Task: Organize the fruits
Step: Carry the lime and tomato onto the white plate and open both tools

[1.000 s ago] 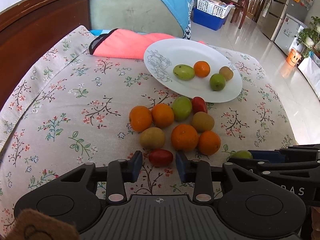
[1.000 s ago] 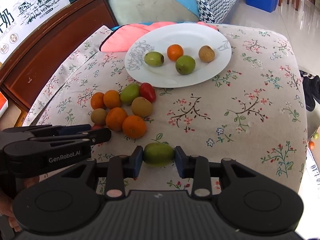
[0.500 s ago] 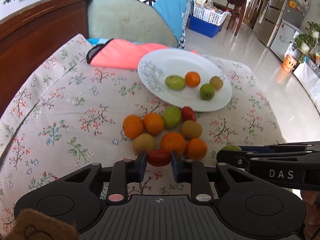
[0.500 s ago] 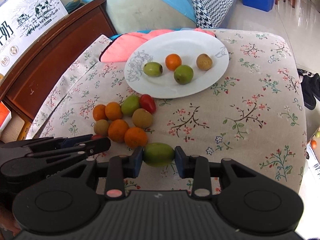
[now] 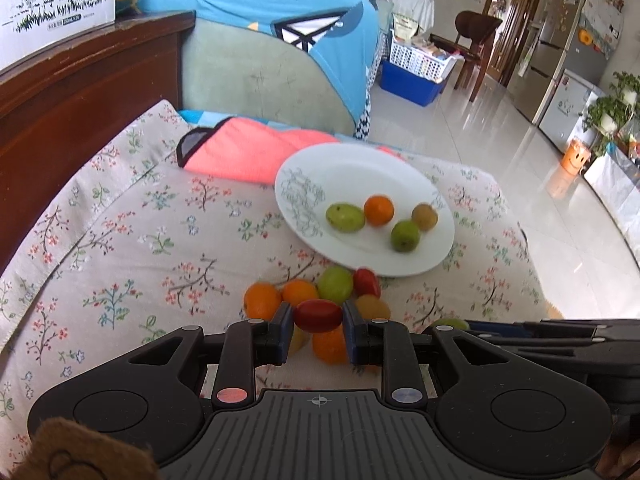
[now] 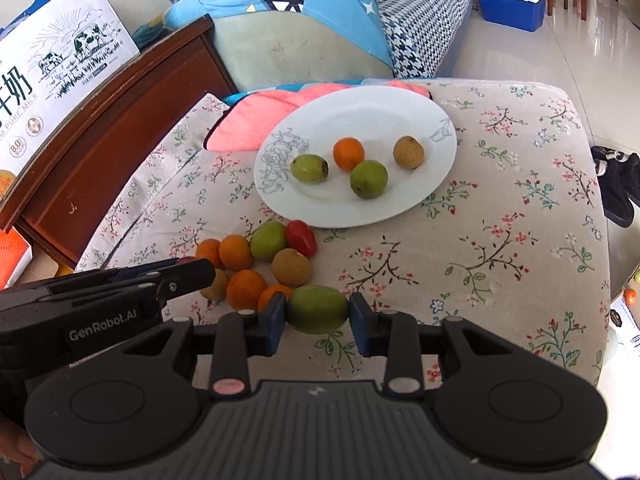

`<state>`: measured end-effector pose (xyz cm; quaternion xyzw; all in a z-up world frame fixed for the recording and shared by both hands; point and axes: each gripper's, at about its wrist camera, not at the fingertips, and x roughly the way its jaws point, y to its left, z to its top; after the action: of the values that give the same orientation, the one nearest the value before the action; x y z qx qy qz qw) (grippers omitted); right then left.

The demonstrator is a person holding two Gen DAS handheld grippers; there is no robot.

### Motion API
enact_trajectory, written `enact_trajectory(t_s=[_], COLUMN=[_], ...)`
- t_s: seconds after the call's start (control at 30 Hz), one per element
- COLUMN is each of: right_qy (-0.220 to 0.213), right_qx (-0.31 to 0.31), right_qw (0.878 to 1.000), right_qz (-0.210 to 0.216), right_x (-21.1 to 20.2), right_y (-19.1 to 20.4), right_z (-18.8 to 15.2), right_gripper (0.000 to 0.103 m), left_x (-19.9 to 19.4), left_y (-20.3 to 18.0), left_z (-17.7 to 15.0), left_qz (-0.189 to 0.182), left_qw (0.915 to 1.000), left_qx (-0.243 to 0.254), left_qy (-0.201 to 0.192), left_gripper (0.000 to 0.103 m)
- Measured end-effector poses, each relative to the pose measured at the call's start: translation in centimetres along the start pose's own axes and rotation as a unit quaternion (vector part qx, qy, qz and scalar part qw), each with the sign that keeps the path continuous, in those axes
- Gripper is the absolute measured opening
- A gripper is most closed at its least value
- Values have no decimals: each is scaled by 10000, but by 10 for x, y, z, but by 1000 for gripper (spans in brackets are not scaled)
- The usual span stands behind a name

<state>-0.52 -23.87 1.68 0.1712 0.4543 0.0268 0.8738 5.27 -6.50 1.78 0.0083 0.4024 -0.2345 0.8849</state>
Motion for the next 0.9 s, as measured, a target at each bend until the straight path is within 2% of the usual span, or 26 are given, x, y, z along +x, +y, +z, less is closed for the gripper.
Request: enact_trajectory(t_s=[0.47, 0.8, 0.9], right_qy=[-465, -730, -737], right_qx=[63, 65, 250], right_qw=[9989, 9972, 9968], right_qz=[49, 116, 179], right_x=[-13, -3, 4], right_y=[-5, -11, -20], right_z=[37, 75, 86], right_gripper=[34, 34, 34], left_x=[3, 32, 42], left_y=[-2, 6, 8], left_z=[47, 73, 80], left_qz=[-15, -48, -63], left_qw=[9989, 9977, 9974], left_qx=[-227, -572, -618], left_qy=[-415, -355, -356], left_gripper=[24, 24, 24])
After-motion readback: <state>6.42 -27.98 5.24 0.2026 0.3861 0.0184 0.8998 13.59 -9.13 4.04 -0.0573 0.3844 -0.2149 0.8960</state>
